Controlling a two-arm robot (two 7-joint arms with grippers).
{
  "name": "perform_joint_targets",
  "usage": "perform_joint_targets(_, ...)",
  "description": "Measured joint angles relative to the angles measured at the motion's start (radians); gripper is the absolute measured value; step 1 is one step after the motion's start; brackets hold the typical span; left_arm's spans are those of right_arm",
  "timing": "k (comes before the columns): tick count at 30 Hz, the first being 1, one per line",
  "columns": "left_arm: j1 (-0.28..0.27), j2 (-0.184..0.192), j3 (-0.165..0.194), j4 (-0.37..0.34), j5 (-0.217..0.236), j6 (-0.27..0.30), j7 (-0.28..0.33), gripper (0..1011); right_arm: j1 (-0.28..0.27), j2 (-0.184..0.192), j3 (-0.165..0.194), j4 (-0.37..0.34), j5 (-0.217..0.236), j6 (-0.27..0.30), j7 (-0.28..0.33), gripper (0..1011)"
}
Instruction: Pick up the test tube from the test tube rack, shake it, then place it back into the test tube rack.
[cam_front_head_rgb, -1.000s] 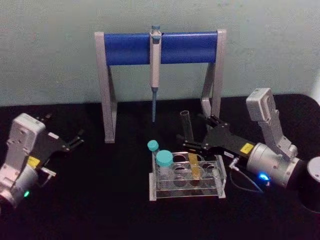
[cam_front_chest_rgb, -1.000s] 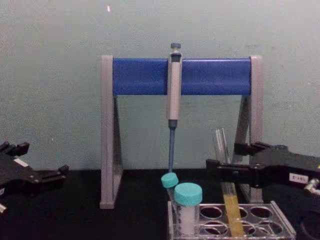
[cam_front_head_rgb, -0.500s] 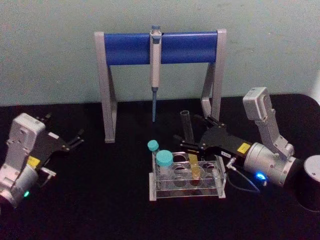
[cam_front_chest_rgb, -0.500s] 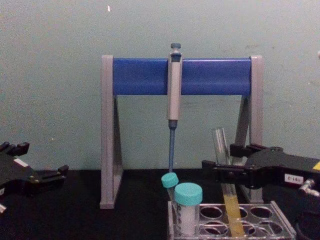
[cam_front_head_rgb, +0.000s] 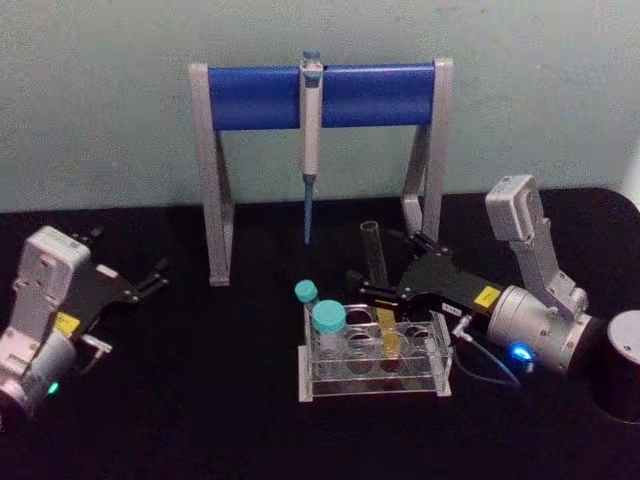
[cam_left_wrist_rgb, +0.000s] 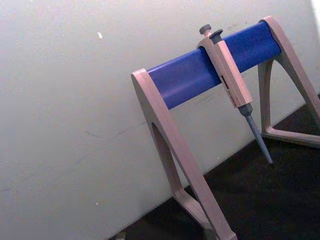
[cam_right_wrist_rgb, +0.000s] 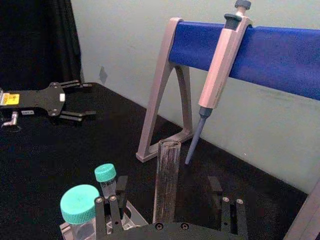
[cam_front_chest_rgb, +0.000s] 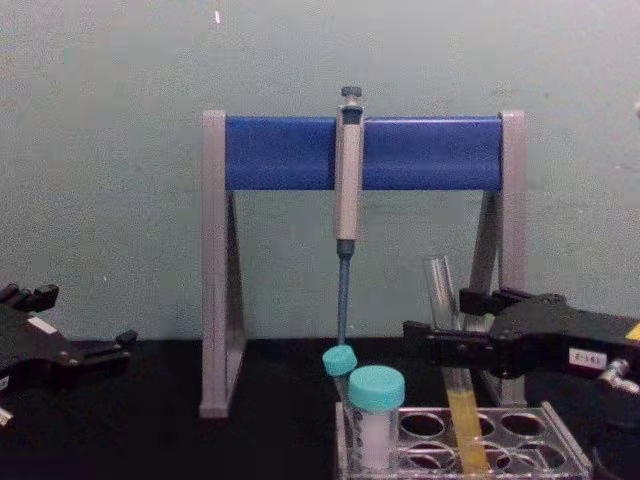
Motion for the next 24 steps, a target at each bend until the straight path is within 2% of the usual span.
perform_joint_targets(6,0.000,0.000,0.000,0.000,0.000,0.000,0.000,1001,0.000,0.000,0.000,0.000,0.000,0.000,-0.001,1000)
perform_joint_targets(9,0.000,0.000,0.000,0.000,0.000,0.000,0.000,1001,0.000,0.000,0.000,0.000,0.000,0.000,-0.001,953)
perform_joint_targets(17,0.000,0.000,0.000,0.000,0.000,0.000,0.000,1001,0.000,0.000,0.000,0.000,0.000,0.000,-0.002,744)
perform_joint_targets(24,0.000,0.000,0.000,0.000,0.000,0.000,0.000,1001,0.000,0.000,0.000,0.000,0.000,0.000,-0.002,504)
